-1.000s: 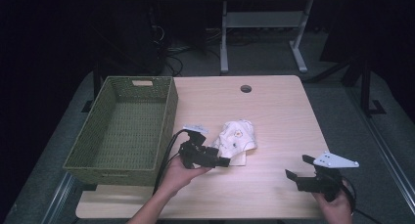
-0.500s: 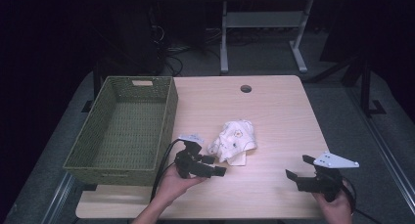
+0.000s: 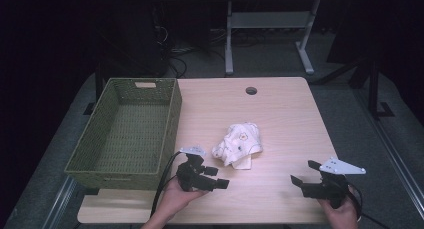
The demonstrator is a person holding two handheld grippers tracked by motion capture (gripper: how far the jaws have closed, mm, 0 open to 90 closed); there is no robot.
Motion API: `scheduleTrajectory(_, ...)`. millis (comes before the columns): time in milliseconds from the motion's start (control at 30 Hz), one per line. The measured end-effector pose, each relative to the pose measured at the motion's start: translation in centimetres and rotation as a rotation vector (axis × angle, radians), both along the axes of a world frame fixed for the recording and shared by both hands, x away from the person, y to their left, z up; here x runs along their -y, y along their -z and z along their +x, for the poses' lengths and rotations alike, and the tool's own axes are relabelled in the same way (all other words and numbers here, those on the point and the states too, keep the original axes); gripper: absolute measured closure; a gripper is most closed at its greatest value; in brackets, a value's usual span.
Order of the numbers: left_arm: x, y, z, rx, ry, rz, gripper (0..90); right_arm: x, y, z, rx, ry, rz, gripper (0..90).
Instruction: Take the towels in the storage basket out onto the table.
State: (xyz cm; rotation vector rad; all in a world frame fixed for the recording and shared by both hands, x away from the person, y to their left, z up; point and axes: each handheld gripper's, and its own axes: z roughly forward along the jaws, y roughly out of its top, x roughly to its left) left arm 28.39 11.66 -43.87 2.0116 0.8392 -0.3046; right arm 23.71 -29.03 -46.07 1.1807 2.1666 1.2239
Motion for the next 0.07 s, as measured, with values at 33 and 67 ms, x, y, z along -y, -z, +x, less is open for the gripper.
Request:
scheduleTrajectory(33,0.02,0.01,-0.02,0.007,0.0,0.0,23.7,-0.09,0.0,0.06,0.002,-0.001,-0.002,13.8)
scheduleTrajectory(67,0.02,0.01,-0.02,0.007,0.0,0.0,23.7,-0.19,0.02,0.11,0.006,-0.005,-0.008,13.8)
